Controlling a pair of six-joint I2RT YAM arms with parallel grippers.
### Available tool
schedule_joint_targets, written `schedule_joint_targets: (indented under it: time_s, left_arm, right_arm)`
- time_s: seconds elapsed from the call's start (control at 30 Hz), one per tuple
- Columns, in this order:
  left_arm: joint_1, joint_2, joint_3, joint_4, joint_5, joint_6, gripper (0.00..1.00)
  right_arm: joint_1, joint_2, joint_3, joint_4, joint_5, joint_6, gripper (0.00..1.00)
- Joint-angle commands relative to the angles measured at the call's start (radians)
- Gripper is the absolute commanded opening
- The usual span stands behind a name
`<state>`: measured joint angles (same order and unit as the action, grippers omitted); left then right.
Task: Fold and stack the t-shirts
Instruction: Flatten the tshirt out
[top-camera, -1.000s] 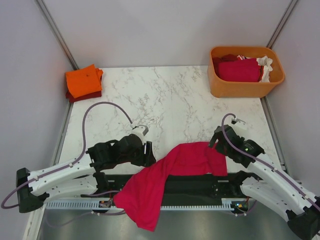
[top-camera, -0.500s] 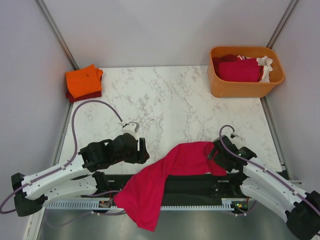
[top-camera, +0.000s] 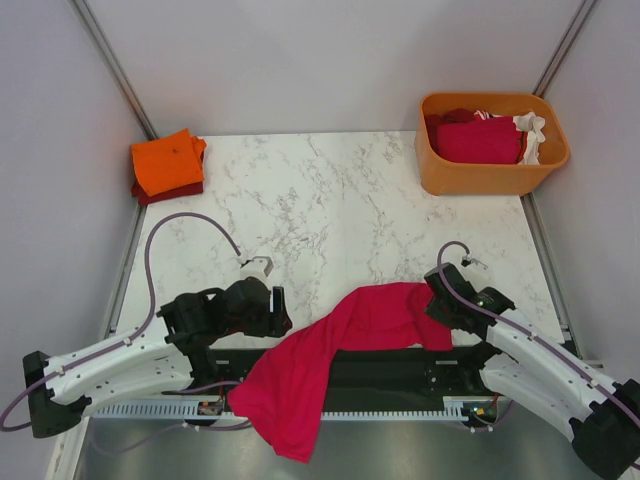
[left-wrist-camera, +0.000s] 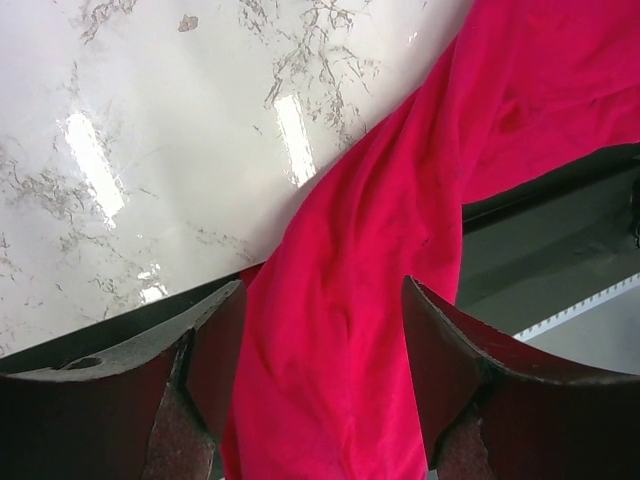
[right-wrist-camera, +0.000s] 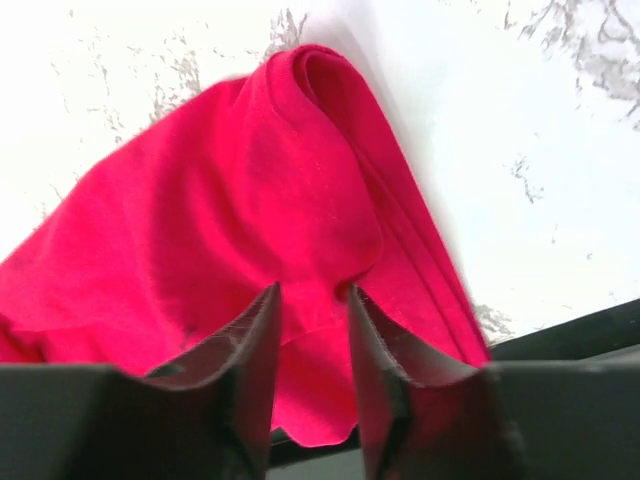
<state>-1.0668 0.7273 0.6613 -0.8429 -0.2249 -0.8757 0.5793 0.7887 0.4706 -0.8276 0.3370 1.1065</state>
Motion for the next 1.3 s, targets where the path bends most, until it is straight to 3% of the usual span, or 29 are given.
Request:
schedule_joint_targets:
  time_s: [0.0,0.13,0.4,0.57,0.6,0.67,0.7,0.97,1.27]
  left_arm:
    - [0.001,0.009,0.006,0.010,0.009,-0.045,0.70]
    - [0.001,0.001,0.006,0.011,0.032,-0.045,0.70]
    - [0.001,-0.006,0.000,0.011,0.041,-0.046,0.69]
    - [0.001,-0.026,-0.009,0.010,0.038,-0.062,0.69]
    - [0.001,-0.031,-0.011,0.008,0.039,-0.062,0.69]
    - [0.001,-0.043,-0.012,0.010,0.039,-0.065,0.69]
    - [0.001,-0.048,-0.015,0.010,0.039,-0.066,0.69]
    - [0.001,-0.020,0.000,0.010,0.062,-0.051,0.69]
    - [0.001,0.001,0.040,0.008,0.073,-0.045,0.69]
  right_arm:
    - [-0.002,0.017,0.026,-0.004,0.039,-0.017,0.38]
    - [-0.002,-0.006,-0.013,0.008,-0.008,-0.017,0.38]
    - [-0.001,-0.026,-0.052,0.031,-0.090,-0.039,0.48]
    - [-0.001,-0.011,-0.067,0.044,-0.092,-0.025,0.42]
    - [-0.002,-0.003,-0.073,0.051,-0.108,-0.027,0.29]
    - [-0.001,-0.005,-0.096,0.071,-0.118,-0.024,0.15]
    - [-0.001,-0.009,-0.099,0.076,-0.113,-0.020,0.01]
    - [-0.002,-0.029,-0.031,0.053,-0.073,-0.056,0.00]
    - [-0.002,0.058,0.362,-0.042,0.094,-0.215,0.00]
